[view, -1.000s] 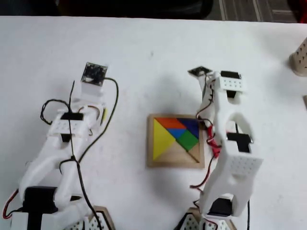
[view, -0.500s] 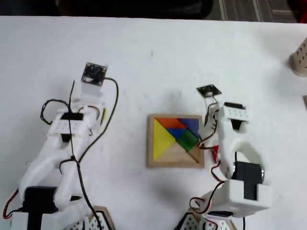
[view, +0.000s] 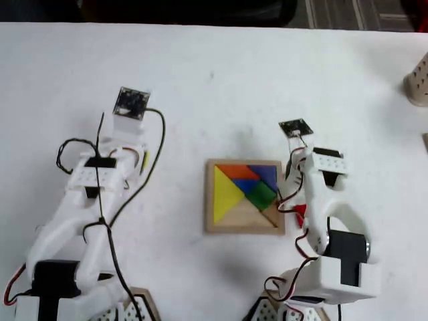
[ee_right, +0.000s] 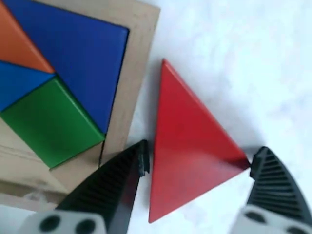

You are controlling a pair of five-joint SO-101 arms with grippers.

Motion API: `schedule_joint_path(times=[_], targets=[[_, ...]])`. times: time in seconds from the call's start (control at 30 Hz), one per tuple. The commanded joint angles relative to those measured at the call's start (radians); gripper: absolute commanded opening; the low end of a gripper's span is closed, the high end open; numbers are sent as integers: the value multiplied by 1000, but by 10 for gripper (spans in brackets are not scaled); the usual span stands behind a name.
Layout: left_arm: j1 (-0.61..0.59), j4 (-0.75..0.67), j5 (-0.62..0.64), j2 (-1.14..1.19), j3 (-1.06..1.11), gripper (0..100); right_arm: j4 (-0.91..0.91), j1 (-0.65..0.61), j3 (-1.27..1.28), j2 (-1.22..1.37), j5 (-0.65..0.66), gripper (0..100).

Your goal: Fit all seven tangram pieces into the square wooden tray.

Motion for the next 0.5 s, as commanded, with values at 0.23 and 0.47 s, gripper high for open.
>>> schedule_joint_path(times=[0.23, 0.47], targets=[[21, -100, -9, -15, 41, 109, 16, 31, 9, -8, -78, 321], [21, -103, -9, -15, 41, 109, 10, 33, 20, -8, -80, 251]])
